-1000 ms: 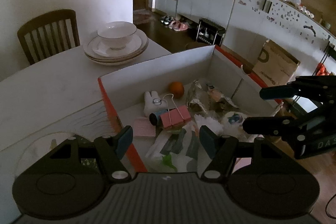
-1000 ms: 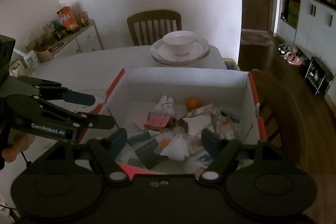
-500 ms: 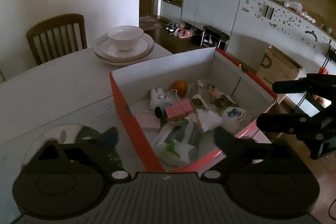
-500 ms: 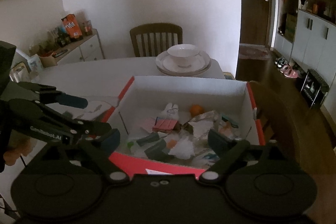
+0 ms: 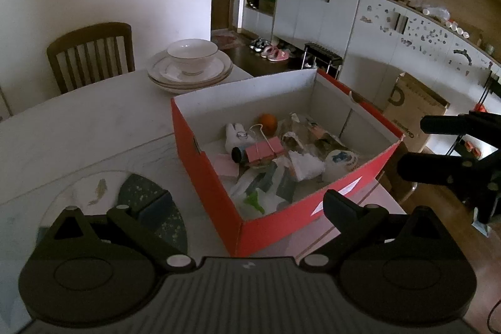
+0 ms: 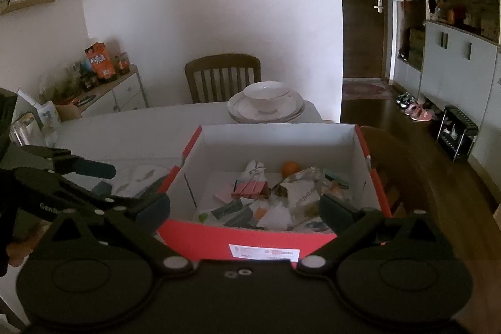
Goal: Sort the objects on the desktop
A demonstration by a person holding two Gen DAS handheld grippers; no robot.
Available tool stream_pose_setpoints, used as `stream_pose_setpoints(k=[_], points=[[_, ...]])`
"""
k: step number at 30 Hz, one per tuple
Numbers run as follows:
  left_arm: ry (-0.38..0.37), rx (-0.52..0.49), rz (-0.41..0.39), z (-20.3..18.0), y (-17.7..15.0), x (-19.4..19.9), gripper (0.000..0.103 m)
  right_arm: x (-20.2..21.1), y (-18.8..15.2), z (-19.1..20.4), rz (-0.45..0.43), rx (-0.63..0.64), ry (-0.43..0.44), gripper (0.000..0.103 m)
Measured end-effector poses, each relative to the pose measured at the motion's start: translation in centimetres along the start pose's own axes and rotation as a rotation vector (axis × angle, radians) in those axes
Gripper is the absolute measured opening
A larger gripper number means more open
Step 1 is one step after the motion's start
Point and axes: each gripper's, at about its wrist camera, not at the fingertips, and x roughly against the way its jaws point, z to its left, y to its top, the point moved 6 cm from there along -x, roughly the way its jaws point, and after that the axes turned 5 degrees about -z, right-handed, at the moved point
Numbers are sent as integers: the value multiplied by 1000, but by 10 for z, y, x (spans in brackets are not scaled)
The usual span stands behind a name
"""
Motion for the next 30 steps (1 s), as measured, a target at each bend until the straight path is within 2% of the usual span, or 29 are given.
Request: stream_pose_setpoints(k=[6, 20, 30], points=[[-4, -17, -2, -5, -5, 7, 103, 4, -4, 3, -2, -12, -4, 102], [39, -34, -19, -3, -10, 7, 103, 4, -9, 6, 0, -11, -1, 102], [30, -50, -24, -5, -9, 8, 103, 1, -8, 7, 2, -16, 1, 102]])
